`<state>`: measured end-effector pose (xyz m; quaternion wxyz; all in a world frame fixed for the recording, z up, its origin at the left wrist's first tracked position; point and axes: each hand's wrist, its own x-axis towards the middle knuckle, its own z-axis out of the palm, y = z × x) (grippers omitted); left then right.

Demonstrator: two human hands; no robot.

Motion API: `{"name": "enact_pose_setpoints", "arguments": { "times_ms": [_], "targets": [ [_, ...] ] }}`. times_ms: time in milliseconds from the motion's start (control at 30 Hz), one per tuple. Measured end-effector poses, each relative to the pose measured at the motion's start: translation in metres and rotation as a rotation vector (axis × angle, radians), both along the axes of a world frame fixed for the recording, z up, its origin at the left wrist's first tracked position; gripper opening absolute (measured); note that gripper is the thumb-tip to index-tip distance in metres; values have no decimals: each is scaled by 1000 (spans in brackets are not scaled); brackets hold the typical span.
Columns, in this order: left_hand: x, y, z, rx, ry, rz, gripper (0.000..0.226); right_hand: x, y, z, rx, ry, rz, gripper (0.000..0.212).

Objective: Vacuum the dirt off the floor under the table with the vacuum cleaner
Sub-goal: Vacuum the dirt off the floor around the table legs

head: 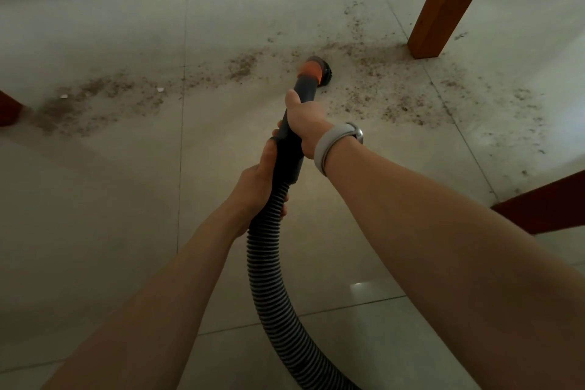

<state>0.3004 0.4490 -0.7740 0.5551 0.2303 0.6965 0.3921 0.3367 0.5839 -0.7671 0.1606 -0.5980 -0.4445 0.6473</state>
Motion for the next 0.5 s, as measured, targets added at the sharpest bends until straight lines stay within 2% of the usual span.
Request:
{"name": "enact_pose_setpoints", "arguments": {
  "times_ms": [367,500],
  "targets": [
    [5,-24,8,-2,-5,3,75,4,-25,6,-15,13,58,43],
    [8,-27,14,-9,28,-29,75,14,-26,12,-82,78,-10,40]
  ]
}}
